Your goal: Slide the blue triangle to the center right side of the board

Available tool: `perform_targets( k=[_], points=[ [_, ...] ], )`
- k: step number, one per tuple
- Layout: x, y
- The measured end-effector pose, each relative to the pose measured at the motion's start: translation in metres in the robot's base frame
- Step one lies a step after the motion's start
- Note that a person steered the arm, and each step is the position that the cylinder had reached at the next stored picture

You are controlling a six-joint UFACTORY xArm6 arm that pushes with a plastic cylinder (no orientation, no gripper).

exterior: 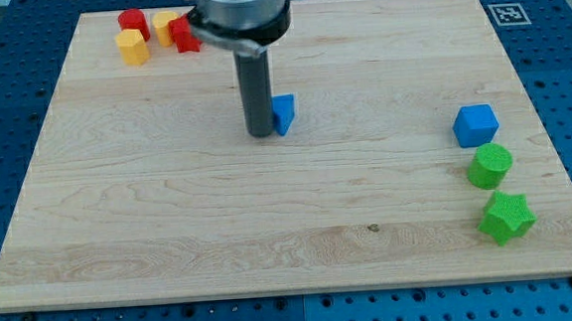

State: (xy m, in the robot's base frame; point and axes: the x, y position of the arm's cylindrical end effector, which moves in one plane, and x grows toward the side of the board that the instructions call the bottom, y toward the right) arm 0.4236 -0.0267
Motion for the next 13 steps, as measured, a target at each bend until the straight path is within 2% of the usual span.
perform_targets(
  k=[2,3,4,5,10,12,13],
  points=[
    [-0.04,0.058],
    [-0.079,0.07],
    [-0.096,0.088],
    [-0.097,0.101],
    [-0.026,0.081],
    [-0.025,0.089],
    [-0.022,0.113]
  ],
)
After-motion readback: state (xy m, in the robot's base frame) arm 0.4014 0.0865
